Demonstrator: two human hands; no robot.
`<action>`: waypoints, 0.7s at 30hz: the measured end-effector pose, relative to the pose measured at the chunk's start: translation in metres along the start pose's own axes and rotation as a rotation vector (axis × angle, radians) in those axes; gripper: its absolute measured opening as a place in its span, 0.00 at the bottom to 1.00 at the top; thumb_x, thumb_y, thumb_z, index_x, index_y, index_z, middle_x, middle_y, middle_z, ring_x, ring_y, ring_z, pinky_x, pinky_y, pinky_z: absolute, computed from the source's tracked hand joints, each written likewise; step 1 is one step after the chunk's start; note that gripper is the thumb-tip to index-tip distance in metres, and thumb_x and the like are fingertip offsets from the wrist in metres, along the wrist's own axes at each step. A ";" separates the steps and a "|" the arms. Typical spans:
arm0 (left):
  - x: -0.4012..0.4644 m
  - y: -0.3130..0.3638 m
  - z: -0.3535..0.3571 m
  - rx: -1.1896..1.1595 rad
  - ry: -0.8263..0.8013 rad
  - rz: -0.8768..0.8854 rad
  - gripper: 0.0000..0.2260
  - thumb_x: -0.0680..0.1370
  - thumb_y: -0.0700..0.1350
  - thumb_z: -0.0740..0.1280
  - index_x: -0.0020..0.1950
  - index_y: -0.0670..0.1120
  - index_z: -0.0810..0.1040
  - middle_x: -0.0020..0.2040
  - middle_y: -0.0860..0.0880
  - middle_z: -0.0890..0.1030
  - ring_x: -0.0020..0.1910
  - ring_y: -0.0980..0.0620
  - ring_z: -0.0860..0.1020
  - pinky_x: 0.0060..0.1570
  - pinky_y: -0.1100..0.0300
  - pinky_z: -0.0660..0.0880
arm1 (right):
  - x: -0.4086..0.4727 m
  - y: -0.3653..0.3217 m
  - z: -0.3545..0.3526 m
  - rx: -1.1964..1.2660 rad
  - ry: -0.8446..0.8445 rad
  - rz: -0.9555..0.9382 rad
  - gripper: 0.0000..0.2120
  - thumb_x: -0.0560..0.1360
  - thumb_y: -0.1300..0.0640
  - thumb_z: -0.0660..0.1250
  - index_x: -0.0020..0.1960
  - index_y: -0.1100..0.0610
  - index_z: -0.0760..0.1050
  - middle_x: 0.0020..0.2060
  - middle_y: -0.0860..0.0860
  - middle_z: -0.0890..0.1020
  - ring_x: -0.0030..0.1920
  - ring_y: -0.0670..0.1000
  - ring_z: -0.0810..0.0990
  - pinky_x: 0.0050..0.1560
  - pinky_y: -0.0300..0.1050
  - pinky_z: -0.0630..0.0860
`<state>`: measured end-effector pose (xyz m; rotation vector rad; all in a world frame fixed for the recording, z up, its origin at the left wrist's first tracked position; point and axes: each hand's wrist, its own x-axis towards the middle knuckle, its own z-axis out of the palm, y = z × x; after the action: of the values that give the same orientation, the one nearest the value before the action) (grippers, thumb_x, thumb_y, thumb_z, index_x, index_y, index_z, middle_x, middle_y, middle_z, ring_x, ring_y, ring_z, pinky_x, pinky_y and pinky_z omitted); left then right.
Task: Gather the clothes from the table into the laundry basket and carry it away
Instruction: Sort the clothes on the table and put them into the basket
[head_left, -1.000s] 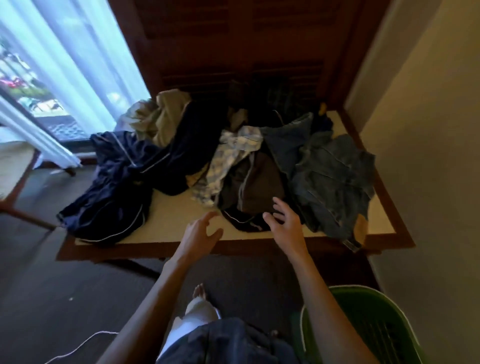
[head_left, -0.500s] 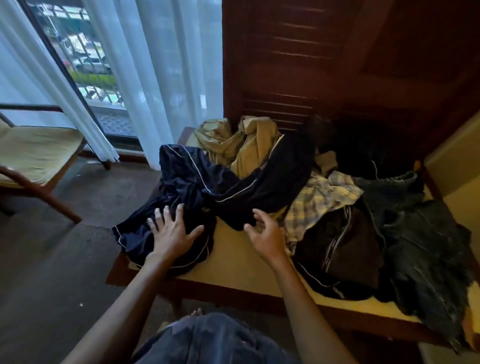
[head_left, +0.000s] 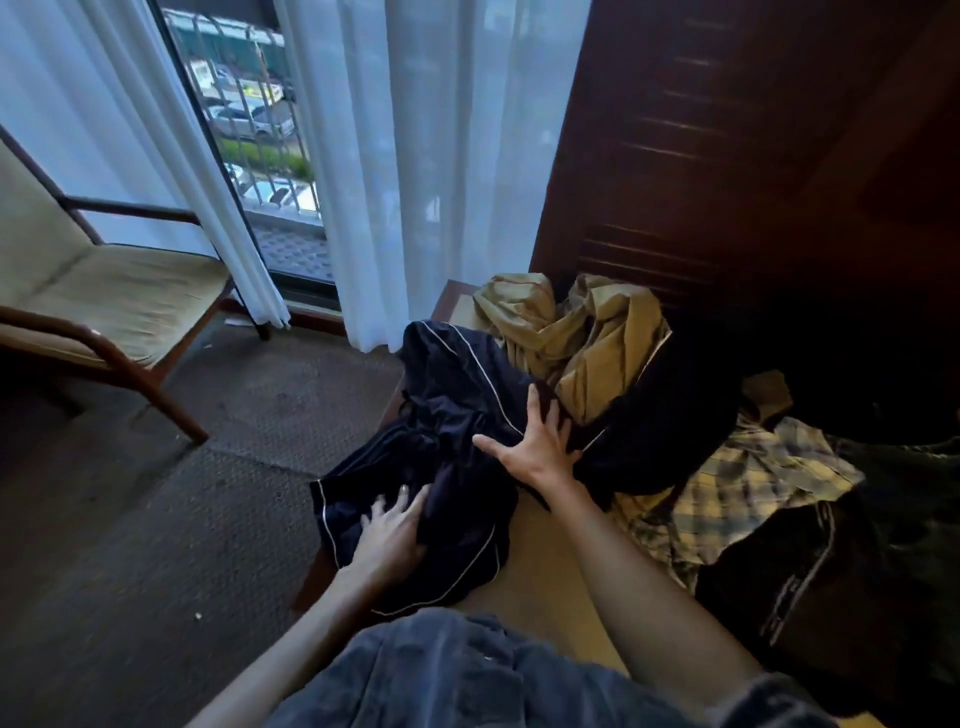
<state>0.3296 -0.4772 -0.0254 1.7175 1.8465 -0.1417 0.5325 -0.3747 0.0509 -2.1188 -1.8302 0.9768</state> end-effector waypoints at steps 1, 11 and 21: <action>0.000 -0.006 -0.001 -0.083 0.006 0.010 0.40 0.76 0.59 0.66 0.82 0.56 0.48 0.83 0.46 0.56 0.79 0.35 0.55 0.76 0.40 0.58 | 0.005 0.002 0.013 -0.116 -0.073 0.022 0.55 0.65 0.25 0.67 0.79 0.40 0.39 0.81 0.54 0.43 0.79 0.64 0.44 0.72 0.73 0.47; 0.015 0.015 -0.042 -1.201 0.191 -0.055 0.45 0.69 0.63 0.77 0.79 0.56 0.58 0.70 0.56 0.74 0.67 0.58 0.75 0.70 0.59 0.68 | -0.069 0.018 0.073 -0.380 -0.298 -0.521 0.23 0.73 0.52 0.60 0.68 0.45 0.74 0.59 0.47 0.80 0.62 0.55 0.75 0.62 0.57 0.65; 0.017 0.027 -0.045 -0.422 0.286 -0.080 0.21 0.73 0.46 0.73 0.64 0.42 0.76 0.59 0.41 0.79 0.62 0.40 0.76 0.59 0.54 0.73 | -0.081 0.083 0.010 0.033 0.645 -0.087 0.28 0.71 0.37 0.68 0.66 0.52 0.76 0.65 0.53 0.75 0.66 0.57 0.71 0.63 0.60 0.72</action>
<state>0.3393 -0.4374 0.0110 1.4226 1.9719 0.4541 0.5918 -0.4716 0.0283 -1.9888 -1.5354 0.2428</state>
